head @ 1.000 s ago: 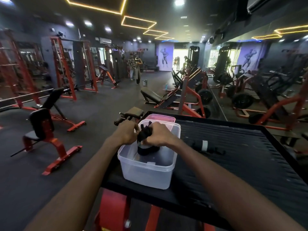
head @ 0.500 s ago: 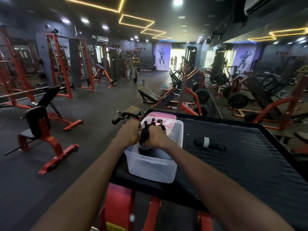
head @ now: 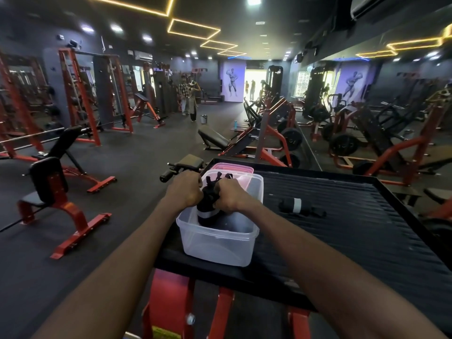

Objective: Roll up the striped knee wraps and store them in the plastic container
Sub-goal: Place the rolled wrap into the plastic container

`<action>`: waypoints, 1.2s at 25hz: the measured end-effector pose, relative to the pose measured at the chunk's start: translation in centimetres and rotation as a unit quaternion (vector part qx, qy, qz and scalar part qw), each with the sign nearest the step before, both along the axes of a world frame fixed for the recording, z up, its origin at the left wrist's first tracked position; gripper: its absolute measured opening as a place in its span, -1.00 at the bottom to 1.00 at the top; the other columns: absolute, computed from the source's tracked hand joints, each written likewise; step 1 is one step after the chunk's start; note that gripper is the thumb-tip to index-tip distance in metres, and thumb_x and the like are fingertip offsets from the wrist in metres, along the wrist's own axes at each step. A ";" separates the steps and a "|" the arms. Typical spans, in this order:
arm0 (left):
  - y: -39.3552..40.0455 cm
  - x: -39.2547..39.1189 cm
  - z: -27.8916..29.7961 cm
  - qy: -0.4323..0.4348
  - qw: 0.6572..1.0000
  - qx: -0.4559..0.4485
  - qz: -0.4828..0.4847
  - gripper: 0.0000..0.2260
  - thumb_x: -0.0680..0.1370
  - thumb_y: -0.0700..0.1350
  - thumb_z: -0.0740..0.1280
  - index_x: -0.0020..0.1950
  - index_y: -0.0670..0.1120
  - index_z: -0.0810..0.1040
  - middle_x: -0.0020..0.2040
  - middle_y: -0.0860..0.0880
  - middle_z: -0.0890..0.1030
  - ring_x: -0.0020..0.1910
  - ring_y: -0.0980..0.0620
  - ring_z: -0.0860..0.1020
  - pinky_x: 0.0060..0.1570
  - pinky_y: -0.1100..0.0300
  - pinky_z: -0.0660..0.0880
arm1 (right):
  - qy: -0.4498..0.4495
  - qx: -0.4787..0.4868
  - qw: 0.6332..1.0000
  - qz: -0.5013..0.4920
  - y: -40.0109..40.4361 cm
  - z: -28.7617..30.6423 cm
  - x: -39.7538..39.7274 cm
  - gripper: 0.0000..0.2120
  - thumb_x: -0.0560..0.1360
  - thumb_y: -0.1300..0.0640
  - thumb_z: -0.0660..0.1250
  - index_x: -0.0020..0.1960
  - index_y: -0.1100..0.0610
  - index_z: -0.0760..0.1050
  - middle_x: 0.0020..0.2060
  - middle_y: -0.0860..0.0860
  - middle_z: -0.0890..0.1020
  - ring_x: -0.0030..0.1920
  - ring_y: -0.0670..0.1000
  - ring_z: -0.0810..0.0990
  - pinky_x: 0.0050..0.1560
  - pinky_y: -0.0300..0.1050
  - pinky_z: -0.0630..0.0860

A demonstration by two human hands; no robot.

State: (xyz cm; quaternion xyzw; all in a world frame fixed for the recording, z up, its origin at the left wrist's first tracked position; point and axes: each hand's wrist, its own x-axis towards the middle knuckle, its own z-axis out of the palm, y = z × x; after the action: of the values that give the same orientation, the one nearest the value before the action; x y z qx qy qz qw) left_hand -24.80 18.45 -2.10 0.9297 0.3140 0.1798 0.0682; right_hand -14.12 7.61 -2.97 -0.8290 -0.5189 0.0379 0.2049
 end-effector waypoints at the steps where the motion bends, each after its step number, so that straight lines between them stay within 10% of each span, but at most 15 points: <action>1: -0.1 0.1 0.3 -0.027 1.000 0.013 -0.001 -0.81 0.43 -0.22 0.32 0.01 -0.16 0.63 0.10 -0.21 0.62 0.09 -0.26 0.56 0.06 -0.04 0.53 | 0.008 0.027 1.000 -0.011 -0.4 0.5 0.6 -0.82 0.41 0.24 0.42 0.00 0.25 0.65 -0.01 0.20 0.68 0.04 0.19 0.64 0.00 -0.01 0.60; 8: -4.7 4.6 2.9 -0.161 0.984 0.053 -0.056 -0.82 0.48 -0.23 0.25 -0.06 -0.10 0.64 -0.03 -0.15 0.59 0.02 -0.20 0.52 0.06 -0.08 0.50 | 0.034 0.216 0.952 -0.214 -6.8 3.0 6.9 -0.85 0.45 0.25 0.30 -0.18 0.08 0.62 -0.15 0.03 0.68 -0.13 0.04 0.59 -0.06 -0.09 0.50; 17: -10.0 10.9 0.8 -0.054 0.982 -0.004 -0.184 -0.86 0.46 -0.17 0.27 -0.11 -0.08 0.64 -0.06 -0.10 0.67 -0.01 -0.19 0.59 -0.02 -0.08 0.57 | 0.076 -0.081 0.966 -0.235 -12.4 -5.5 16.7 -0.56 0.21 -0.04 0.28 0.10 -0.07 0.49 0.19 0.07 0.61 0.19 0.18 0.58 0.24 0.14 0.52; 22: -9.3 11.2 -0.3 -0.055 0.982 -0.018 -0.182 -0.84 0.45 -0.18 0.27 -0.14 -0.08 0.66 -0.12 -0.08 0.68 -0.08 -0.12 0.61 -0.04 -0.04 0.59 | 0.027 -0.106 0.960 -0.259 -14.2 -4.8 13.2 -0.60 0.47 0.11 0.37 0.27 0.00 0.37 0.35 0.10 0.25 0.31 0.27 0.38 0.31 0.31 0.32; 30: -8.7 10.7 -0.3 -0.074 0.977 -0.023 -0.197 -0.85 0.49 -0.21 0.31 -0.09 -0.13 0.68 -0.09 -0.08 0.70 -0.08 -0.08 0.63 -0.01 0.00 0.59 | 0.125 -0.037 0.954 -0.270 -14.8 -4.4 13.9 -0.49 0.32 -0.12 0.53 0.10 -0.02 0.33 0.11 0.08 0.58 0.13 0.14 0.55 0.24 0.18 0.47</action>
State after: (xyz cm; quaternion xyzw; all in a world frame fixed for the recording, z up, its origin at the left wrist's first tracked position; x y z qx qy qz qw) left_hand -14.11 9.73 -2.39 0.9557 0.1225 0.2239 0.1467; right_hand -0.26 -7.22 -7.36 -0.9338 -0.2442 0.1037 0.2400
